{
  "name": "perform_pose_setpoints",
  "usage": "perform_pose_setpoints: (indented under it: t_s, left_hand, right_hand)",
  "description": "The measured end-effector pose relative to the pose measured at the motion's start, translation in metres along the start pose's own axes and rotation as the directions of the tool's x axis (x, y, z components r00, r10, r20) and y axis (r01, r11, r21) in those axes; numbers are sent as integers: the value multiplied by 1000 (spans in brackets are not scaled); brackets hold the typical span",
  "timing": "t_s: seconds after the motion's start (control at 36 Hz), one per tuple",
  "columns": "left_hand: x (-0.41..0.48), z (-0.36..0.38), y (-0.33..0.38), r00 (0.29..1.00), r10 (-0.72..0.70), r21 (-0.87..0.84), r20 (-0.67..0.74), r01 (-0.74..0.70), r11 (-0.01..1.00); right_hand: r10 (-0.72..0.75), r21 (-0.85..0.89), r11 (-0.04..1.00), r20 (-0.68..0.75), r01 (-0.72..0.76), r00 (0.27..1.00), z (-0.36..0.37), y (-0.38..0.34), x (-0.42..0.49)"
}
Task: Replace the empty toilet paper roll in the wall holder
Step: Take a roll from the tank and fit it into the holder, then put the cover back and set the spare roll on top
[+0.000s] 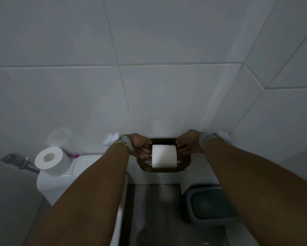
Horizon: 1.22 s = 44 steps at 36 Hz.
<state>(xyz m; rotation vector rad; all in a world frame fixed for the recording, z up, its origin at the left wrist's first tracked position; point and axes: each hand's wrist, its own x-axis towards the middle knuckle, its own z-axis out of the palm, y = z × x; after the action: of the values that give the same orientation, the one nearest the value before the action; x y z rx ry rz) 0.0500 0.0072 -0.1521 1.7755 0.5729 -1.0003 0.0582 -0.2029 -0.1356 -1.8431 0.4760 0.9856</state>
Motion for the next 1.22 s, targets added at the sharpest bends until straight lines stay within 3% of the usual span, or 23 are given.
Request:
perform_pose_setpoints:
  t_s: [0.22, 0.39, 0.58, 0.69, 0.75, 0.86, 0.97, 1.06, 1.22]
  left_hand:
    - [-35, -34, 6, 994, 87, -35, -61, -89, 995]
    - [-53, -74, -19, 987, 106, -46, -123, -113, 993]
    - [-46, -130, -78, 972, 30, -80, -231, -50, 996]
    - [-26, -164, -119, 947, -16, -47, -321, 1, 999]
    - [-21, -170, -129, 924, 12, 51, -383, 9, 999]
    - [-5, -188, -152, 939, 47, 260, -339, 46, 964]
    - [13, -202, -173, 936, 85, 311, -342, 27, 950]
    - [30, -205, -190, 942, -6, 231, -335, 88, 969]
    - [72, -213, -225, 940, -73, 174, -332, 137, 975]
  right_hand:
    - [-86, -30, 996, -34, 85, 996, 27, -42, -15]
    - [-116, -87, 989, 34, 118, 993, 84, -64, -13]
    - [-115, -58, 991, 137, 124, 984, 166, -74, 16]
    - [-108, 2, 994, 108, 108, 988, 217, -78, 41]
    - [-111, 15, 994, 67, 110, 992, 228, -77, 46]
    - [-131, -145, 981, -14, 128, 991, 258, -69, 82]
    - [-121, -317, 944, -67, 94, 990, 280, -59, 106]
    - [-136, -427, 899, -48, 102, 990, 289, -52, 121]
    - [-55, -379, 925, -103, 11, 993, 304, -34, 151]
